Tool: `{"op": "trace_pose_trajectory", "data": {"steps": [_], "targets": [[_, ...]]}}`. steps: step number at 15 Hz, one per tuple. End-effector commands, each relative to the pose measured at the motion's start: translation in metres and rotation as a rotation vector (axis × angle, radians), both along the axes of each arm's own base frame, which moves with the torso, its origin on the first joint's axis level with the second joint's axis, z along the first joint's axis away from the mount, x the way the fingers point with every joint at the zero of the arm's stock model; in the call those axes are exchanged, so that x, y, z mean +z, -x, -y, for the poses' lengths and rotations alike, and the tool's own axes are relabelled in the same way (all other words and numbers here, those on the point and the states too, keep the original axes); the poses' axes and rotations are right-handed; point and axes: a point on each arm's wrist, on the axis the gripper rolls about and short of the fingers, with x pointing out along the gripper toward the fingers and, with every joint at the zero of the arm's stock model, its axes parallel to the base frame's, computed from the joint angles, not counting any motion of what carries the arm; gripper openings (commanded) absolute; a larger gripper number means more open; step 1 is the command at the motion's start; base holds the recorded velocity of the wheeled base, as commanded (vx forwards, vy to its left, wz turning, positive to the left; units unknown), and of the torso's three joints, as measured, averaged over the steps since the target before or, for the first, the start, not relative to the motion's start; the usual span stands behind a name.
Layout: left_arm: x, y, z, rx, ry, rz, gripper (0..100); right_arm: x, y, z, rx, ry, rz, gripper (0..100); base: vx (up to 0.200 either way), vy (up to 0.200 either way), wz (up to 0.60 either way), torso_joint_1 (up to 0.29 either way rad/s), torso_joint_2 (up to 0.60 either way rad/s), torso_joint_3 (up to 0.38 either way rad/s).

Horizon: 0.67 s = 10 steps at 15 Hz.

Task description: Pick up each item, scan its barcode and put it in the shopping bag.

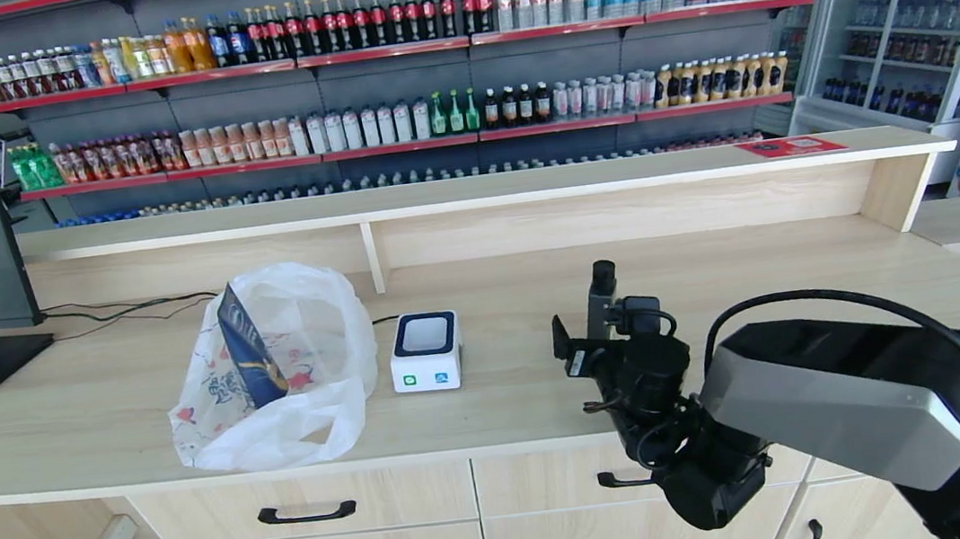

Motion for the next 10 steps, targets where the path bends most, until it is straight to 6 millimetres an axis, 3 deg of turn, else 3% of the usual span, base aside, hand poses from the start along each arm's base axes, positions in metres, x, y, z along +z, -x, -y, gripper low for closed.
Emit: {"op": "trace_pose_trajectory", "data": {"steps": [1, 3, 10], "targets": [[0.0, 0.0, 0.0, 0.0, 0.0, 0.001, 0, -0.016, -0.006, 0.001, -0.018, 0.008, -0.017, 100, 0.0, 0.0, 0.0, 0.0, 0.0, 0.0], [0.0, 0.0, 0.0, 0.0, 0.002, 0.0, 0, -0.026, -0.013, 0.002, -0.026, 0.008, -0.017, 100, 0.0, 0.0, 0.0, 0.0, 0.0, 0.0], [0.0, 0.0, 0.0, 0.0, 0.002, 0.0, 0, -0.027, -0.024, 0.013, -0.025, 0.02, -0.005, 100, 0.0, 0.0, 0.0, 0.0, 0.0, 0.0]]}}
